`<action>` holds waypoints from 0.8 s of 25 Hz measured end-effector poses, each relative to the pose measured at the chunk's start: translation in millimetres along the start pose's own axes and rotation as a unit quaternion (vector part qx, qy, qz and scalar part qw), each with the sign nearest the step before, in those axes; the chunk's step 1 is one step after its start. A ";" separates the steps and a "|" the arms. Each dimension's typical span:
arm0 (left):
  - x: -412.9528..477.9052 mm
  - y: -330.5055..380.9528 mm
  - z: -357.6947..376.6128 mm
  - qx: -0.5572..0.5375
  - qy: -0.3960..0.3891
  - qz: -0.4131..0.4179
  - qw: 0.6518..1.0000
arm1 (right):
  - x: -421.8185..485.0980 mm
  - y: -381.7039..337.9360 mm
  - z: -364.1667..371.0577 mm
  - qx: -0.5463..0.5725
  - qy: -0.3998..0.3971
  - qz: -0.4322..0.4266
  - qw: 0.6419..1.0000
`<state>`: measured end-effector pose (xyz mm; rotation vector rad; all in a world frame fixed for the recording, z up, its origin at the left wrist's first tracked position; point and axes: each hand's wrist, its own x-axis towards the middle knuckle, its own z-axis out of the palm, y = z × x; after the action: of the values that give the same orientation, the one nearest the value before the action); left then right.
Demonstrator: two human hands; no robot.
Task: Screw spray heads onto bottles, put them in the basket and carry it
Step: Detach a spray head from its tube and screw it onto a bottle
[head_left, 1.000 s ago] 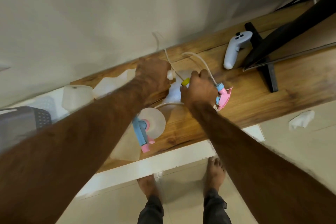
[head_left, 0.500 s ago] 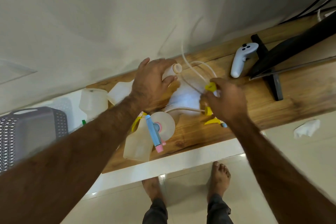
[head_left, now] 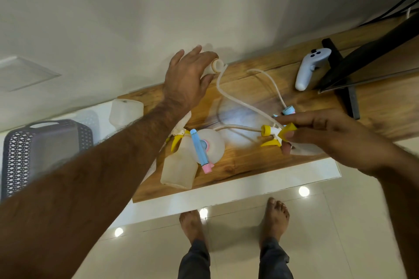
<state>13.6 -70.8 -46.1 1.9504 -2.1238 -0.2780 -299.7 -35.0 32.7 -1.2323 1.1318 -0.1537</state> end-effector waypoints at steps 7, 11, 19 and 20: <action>-5.1 4.1 1.3 -0.051 0.013 -0.021 0.998 | -3.8 9.8 -2.5 0.183 -0.061 -0.031 0.981; -6.3 9.2 0.0 -0.054 0.017 -0.020 0.998 | 0.1 17.1 -1.4 0.187 -0.096 -0.019 0.978; -9.6 10.8 2.2 -0.059 0.012 -0.015 0.998 | 1.5 26.0 0.2 0.210 -0.106 -0.030 0.972; -9.5 10.3 3.2 -0.059 0.011 -0.016 0.998 | 2.0 27.1 0.0 0.210 -0.110 -0.032 0.971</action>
<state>3.6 -60.5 -46.4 1.9117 -2.0166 -0.3780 -311.1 -25.6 9.9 -0.8823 0.8135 -0.2833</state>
